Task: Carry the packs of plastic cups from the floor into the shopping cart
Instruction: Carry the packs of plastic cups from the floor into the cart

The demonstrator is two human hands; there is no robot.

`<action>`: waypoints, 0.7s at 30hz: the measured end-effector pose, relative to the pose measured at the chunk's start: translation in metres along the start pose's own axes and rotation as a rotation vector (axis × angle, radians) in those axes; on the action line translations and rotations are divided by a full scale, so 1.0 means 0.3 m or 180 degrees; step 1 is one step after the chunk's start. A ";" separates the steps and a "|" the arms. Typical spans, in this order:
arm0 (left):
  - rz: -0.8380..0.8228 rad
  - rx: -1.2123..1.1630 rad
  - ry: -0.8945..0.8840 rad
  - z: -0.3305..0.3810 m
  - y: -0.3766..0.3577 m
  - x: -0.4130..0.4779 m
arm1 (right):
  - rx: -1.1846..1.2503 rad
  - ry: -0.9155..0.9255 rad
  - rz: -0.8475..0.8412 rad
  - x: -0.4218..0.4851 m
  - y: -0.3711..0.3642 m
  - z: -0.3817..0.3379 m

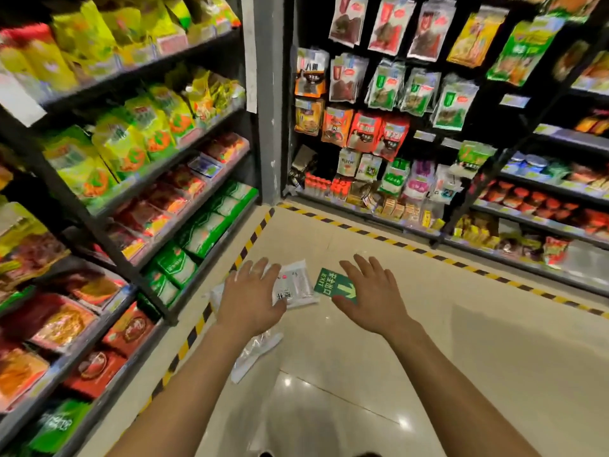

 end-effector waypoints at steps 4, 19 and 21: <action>-0.0055 -0.0042 0.0183 -0.096 -0.056 0.239 | 0.0050 0.0056 -0.0160 0.304 -0.067 0.017; -0.0839 -0.0817 0.1417 -0.370 -0.659 1.215 | 0.0134 0.0621 -0.1299 1.569 -0.616 0.196; -0.0898 -0.0935 0.1530 -0.414 -0.758 1.289 | 0.0207 0.0595 -0.1314 1.663 -0.709 0.210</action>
Point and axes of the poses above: each hand's wrist, its own x-axis towards the middle knuckle, its own y-axis out of the back of the hand, z = x × y, the point moved 2 cm from there along x, towards the middle knuckle, and after that the axes turned 13 degrees about -y, right-handed, at the moved point
